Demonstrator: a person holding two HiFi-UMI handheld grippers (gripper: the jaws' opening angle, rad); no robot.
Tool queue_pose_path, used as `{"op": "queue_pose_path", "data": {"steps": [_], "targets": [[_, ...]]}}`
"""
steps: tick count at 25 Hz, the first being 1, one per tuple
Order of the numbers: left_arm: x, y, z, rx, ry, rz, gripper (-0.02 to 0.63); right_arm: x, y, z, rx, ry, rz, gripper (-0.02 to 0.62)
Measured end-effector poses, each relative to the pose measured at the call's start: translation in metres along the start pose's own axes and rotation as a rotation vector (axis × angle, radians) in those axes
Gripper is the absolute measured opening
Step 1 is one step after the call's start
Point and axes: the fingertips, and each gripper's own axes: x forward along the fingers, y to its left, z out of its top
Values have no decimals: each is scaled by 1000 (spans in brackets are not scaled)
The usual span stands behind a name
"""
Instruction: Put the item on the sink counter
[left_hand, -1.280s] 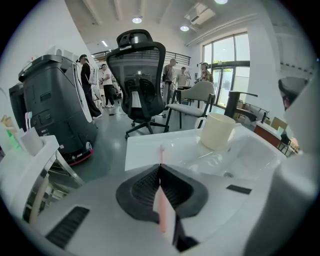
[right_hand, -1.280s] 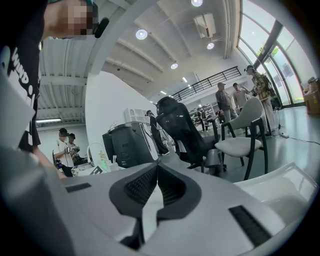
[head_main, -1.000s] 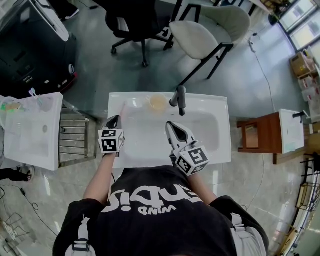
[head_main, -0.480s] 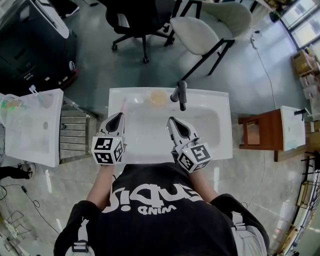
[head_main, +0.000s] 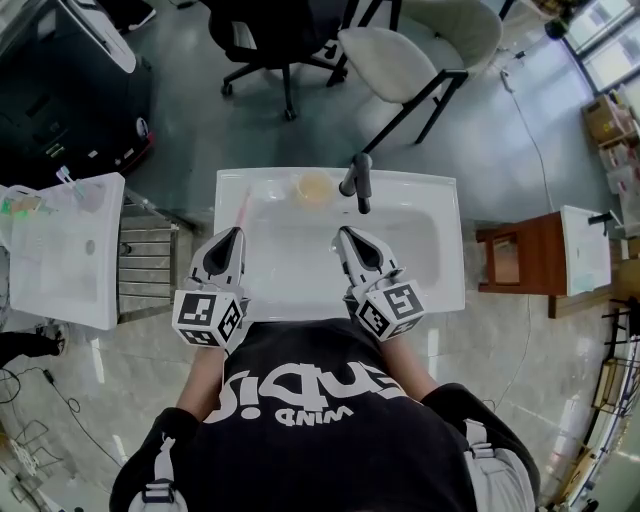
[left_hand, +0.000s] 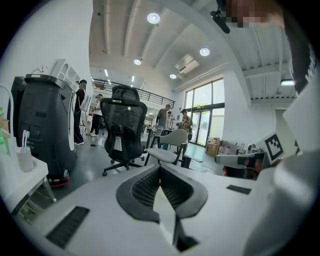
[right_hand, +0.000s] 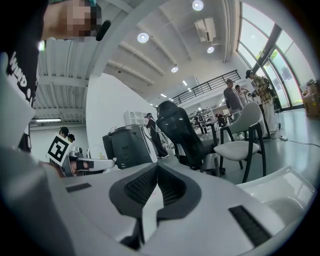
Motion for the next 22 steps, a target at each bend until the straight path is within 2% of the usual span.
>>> {"op": "queue_pose_path", "data": {"steps": [22], "targets": [[-8, -7, -3, -21, -10, -18, 20, -5, 10, 1, -25, -9, 17, 18]]}}
